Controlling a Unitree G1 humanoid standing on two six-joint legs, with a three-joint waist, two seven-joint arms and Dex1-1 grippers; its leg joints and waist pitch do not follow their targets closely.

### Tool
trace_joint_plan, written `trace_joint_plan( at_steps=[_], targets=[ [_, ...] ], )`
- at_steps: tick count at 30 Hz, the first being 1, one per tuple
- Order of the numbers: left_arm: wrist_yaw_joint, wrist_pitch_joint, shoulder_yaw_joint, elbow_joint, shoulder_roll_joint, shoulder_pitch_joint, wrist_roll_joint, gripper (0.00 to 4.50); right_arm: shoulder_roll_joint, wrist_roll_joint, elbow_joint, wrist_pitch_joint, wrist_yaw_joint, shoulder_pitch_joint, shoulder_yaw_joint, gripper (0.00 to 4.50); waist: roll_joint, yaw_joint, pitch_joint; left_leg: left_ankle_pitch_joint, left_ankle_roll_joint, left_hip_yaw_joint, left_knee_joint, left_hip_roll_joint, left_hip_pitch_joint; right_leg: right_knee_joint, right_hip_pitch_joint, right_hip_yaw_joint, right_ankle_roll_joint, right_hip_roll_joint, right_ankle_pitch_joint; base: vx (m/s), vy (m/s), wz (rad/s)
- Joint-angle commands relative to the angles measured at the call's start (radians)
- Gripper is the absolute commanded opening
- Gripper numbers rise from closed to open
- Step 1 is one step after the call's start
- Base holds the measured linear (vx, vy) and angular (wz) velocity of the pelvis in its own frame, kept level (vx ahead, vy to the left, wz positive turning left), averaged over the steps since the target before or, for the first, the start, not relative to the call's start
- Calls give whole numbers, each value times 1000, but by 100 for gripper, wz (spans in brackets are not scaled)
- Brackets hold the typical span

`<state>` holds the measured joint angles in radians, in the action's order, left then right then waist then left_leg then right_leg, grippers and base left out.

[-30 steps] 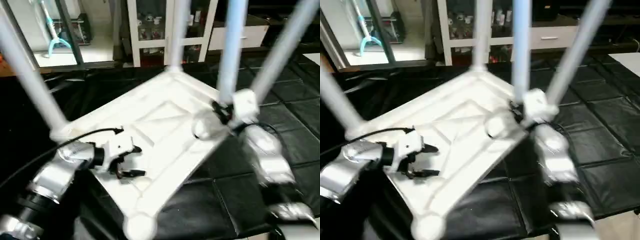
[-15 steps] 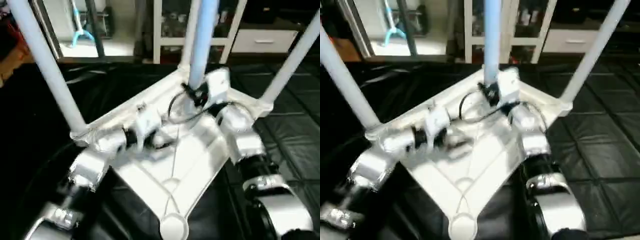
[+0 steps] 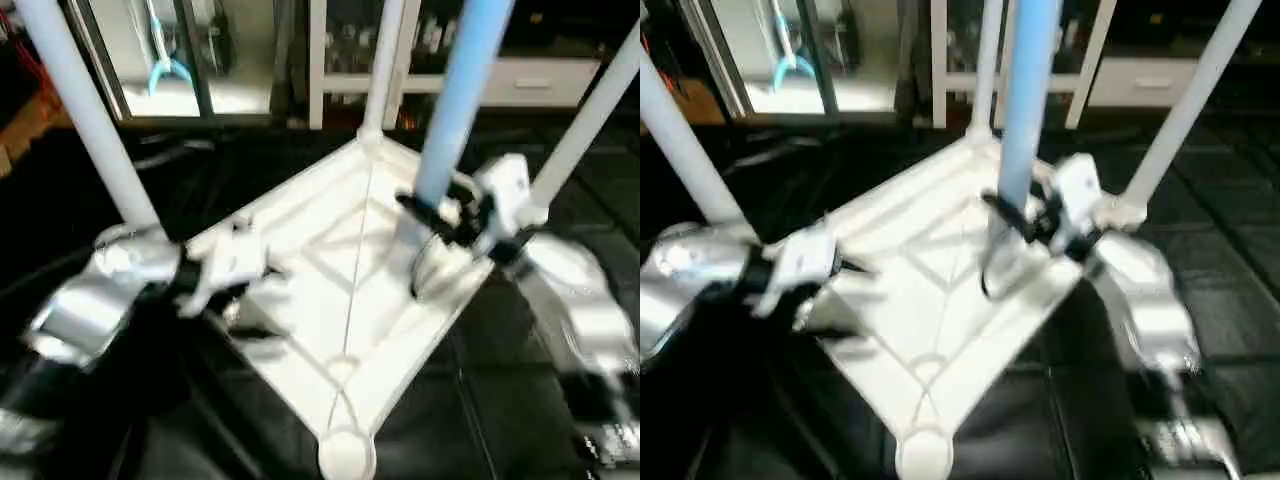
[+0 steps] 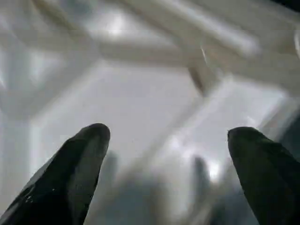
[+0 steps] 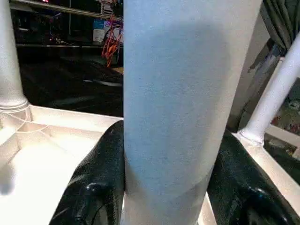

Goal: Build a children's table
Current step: Rotate table base

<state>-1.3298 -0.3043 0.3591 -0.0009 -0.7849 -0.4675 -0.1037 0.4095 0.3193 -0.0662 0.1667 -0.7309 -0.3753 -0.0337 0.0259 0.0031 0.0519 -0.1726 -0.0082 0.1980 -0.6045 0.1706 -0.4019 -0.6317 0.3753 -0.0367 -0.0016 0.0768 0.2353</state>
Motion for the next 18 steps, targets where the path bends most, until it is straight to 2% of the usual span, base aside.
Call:
trace_joint_plan(
  at_steps=[1, 3, 9, 12, 13, 15, 16, 18],
  targets=[
    [-36, 1, 34, -54, -27, 9, 24, 444, 9, 21, 71, 31, 11, 26, -22, 186, 20, -1, -60, -229, -21, -30, 82, 60, 48, 67, -22, 37, -238, 53, 15, 0, 0, 0],
    [-54, 6, 57, -70, -55, 16, 48, 444, 10, 28, 114, 60, 20, 57, -34, 186, 14, -2, -60, -238, -26, -28, 83, 59, 46, 68, -23, 38, -246, 54, 7, 0, 0, 0],
    [-75, 9, 68, -83, -78, 21, 61, 444, 15, 49, 188, 117, 40, 102, -44, 186, 13, -1, -56, -226, -17, -26, 81, 58, 44, 69, -22, 39, -247, 57, 33, 0, 0, 0],
    [-62, 42, 80, -79, -83, 29, 97, 444, 19, 58, 218, 139, 56, 120, -39, 186, 13, 1, -55, -220, -18, -27, 81, 59, 44, 70, -22, 39, -239, 58, 38, 0, 0, 0],
    [-35, 64, 82, -68, -72, 29, 114, 444, 17, 58, 230, 150, 61, 125, -40, 186, 9, -1, -55, -213, -14, -27, 80, 58, 44, 70, -22, 40, -237, 57, 29, 0, 0, 0],
    [27, 105, 78, -41, -38, 26, 138, 416, 13, 57, 245, 165, 70, 131, -40, 186, 11, 0, -55, -204, -12, -27, 80, 59, 43, 69, -23, 40, -235, 59, 20, 0, 0, 0],
    [55, 118, 77, -27, -21, 25, 149, 407, 10, 56, 250, 171, 76, 135, -40, 186, 8, 1, -55, -203, -8, -26, 78, 59, 43, 68, -23, 39, -236, 58, 15, 0, 0, 0],
    [71, 126, 80, -20, -12, 28, 159, 402, 7, 55, 257, 176, 83, 141, -38, 186, 8, 3, -57, -192, -5, -27, 78, 59, 43, 69, -24, 39, -236, 60, 14, 0, 0, 0]
  ],
)
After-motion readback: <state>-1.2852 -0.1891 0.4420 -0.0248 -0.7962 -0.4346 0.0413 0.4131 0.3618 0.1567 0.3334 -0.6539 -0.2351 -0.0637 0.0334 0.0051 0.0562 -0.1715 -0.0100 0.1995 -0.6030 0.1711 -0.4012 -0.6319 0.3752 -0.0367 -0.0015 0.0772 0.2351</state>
